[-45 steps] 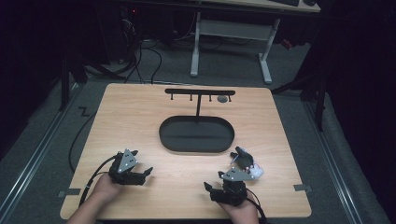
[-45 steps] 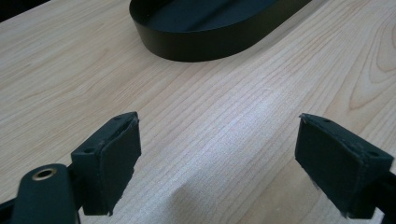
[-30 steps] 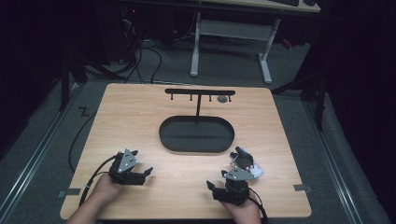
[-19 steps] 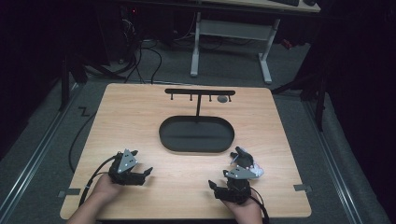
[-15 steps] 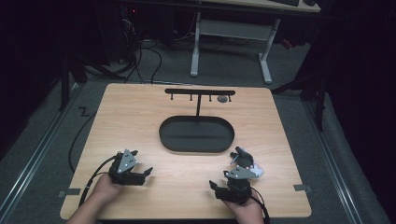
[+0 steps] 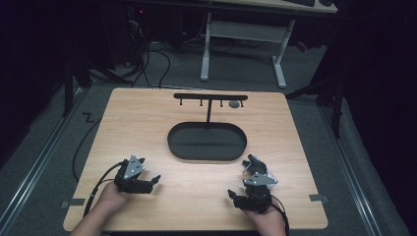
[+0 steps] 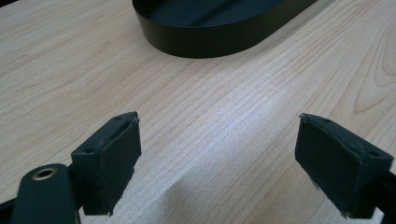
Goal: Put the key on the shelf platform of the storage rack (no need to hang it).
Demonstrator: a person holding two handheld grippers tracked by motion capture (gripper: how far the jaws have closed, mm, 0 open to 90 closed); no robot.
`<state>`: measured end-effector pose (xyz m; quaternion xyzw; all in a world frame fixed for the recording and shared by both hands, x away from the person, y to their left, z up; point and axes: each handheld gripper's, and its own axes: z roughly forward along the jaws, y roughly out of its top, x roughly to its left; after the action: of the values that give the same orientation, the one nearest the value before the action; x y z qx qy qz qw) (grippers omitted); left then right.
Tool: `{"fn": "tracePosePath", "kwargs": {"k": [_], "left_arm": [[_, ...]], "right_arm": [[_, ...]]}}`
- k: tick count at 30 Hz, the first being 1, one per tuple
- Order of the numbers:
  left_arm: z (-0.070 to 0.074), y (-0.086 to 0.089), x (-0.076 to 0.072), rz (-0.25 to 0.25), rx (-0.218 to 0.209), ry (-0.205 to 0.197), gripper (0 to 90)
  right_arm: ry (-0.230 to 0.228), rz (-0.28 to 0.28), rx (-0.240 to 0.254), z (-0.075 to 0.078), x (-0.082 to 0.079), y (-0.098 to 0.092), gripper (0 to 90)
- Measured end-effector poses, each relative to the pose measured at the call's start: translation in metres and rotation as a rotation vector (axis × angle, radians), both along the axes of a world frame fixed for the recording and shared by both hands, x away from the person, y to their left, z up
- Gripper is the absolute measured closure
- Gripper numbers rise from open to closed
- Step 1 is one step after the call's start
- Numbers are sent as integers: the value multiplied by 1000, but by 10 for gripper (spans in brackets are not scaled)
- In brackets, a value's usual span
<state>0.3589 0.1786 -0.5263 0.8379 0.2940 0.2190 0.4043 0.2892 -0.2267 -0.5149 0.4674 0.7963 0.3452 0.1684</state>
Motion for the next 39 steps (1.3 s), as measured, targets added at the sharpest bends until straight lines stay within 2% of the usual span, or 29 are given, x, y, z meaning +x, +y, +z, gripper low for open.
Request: {"fn": "tracePosePath", "kwargs": {"k": [4,9,12,16,21,27,30,31,32,39], "left_arm": [[0,-1,-1,-7,2,-9,154],[0,-1,-4,-23,12,-30,153],[0,-1,-4,-24,11,-30,154],[0,-1,-3,-18,2,-21,153],[0,-1,-3,-19,7,-24,153],[0,-2,-3,-19,12,-25,153],[0,-2,-4,-19,14,-25,153],[0,-2,-4,-19,15,-27,153],[0,-2,-4,-19,15,-27,153],[0,-2,-4,-19,17,-26,154]], "right_arm": [[7,-11,-6,-1,0,-3,305],[25,-18,-38,4,-6,-3,308],[30,-26,-29,7,-8,-4,324],[35,-39,-57,13,-8,-6,336],[60,-47,-71,13,-7,-10,335],[112,-58,-76,13,-5,-11,338],[108,-61,-69,12,-3,-11,344],[127,-58,-75,10,0,-8,341],[127,-58,-75,10,0,-8,341],[167,-21,-173,15,10,2,340]]}}
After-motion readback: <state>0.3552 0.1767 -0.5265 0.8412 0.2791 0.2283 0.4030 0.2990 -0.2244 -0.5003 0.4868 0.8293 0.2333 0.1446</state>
